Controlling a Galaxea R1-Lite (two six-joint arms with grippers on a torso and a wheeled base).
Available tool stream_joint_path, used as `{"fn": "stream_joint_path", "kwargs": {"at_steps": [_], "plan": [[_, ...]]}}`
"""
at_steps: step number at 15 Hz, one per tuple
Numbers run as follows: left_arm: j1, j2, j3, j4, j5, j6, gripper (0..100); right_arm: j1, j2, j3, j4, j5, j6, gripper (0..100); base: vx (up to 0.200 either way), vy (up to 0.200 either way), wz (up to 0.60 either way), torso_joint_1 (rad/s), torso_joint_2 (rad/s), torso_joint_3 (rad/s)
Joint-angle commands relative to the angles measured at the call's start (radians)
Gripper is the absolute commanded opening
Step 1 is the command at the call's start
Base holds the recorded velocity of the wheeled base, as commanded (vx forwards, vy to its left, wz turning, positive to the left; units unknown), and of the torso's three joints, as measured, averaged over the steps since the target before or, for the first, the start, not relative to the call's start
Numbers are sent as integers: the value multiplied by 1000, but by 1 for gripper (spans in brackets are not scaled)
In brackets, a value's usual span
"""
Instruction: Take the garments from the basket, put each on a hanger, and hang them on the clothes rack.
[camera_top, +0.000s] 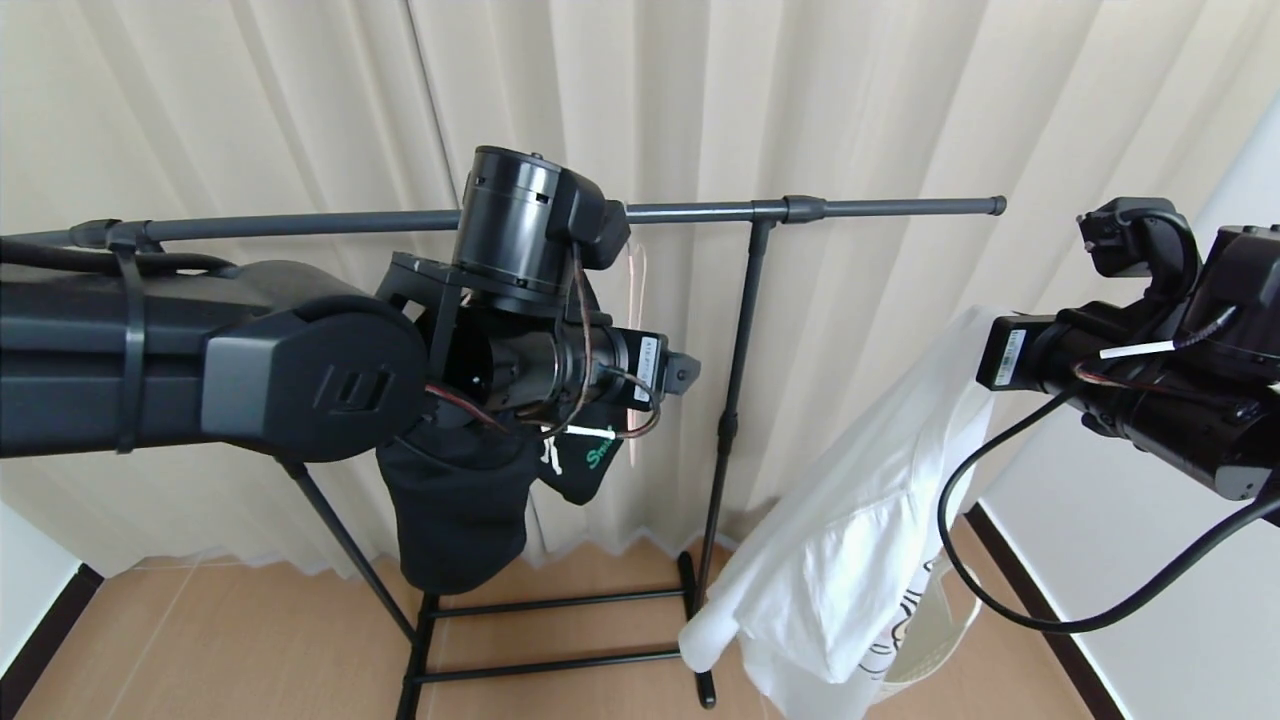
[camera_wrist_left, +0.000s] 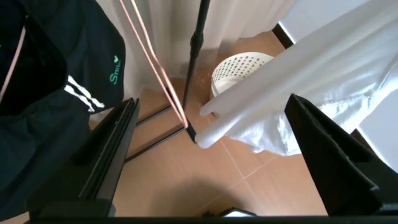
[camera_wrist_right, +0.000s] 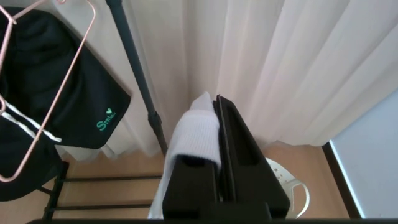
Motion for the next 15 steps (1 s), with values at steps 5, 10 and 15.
{"fn": "stream_joint_path", "kwargs": {"at_steps": [5,10,15], "plan": [[24,91,-52,0,35,-3,100,-14,8,1,-2,6,0,0,0,0,0,0,0,0],[86,169,-123,-7,55,24,100,-13,15,7,-2,6,0,0,0,0,0,0,0,0],[158,251,-198,-8,55,76,100,-13,26,7,-4,6,0,0,0,0,0,0,0,0]]}}
